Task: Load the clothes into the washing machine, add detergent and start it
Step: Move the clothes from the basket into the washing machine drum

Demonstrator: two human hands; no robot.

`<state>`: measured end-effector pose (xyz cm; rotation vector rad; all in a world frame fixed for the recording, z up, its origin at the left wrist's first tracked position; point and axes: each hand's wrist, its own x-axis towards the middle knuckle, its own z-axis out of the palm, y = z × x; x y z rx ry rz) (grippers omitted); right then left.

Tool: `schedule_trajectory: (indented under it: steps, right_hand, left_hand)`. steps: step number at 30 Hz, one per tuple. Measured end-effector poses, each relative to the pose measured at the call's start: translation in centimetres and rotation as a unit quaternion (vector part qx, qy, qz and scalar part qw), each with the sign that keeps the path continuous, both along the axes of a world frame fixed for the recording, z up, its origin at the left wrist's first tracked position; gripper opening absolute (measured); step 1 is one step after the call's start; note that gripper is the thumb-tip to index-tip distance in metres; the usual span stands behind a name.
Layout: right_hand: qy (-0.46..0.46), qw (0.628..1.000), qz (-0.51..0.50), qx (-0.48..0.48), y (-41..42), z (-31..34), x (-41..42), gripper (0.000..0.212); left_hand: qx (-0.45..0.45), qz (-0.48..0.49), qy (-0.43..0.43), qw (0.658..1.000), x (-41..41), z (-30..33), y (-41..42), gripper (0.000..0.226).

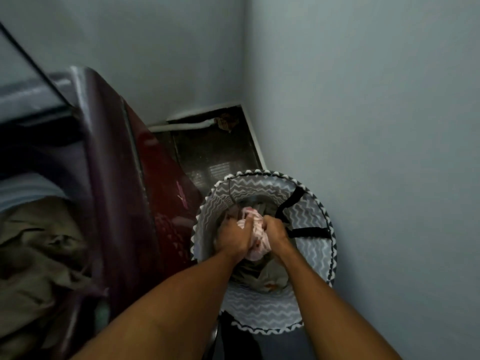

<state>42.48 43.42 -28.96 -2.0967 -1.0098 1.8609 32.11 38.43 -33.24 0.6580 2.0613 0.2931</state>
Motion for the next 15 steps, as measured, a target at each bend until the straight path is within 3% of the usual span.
schedule_trajectory:
  steps: [3,5,8,12,15]
  right_hand:
    - [0.117,0.979,-0.164,-0.02,-0.7,5.0,-0.3,0.035]
    - [0.168,0.957,-0.234,-0.022,-1.3,7.5,-0.8,0.03]
    - [0.214,0.939,-0.27,-0.013,-1.5,11.6,-1.2,0.03]
    - [0.303,0.912,-0.276,0.011,-1.7,17.1,-2.9,0.061]
    - [0.331,0.897,-0.291,0.03,-2.3,20.6,-4.6,0.054]
  left_hand:
    - [0.034,0.037,-0.008,0.999,0.5,4.5,0.6,0.107]
    - [0.065,0.026,-0.028,0.997,0.7,10.0,0.6,0.09]
    - [0.136,-0.01,-0.034,0.99,0.2,15.8,0.5,0.061]
    - [0.2,-0.067,-0.015,0.977,-2.3,21.0,0.7,0.047]
    - [0.236,-0.099,0.015,0.967,-4.1,24.7,0.5,0.044]
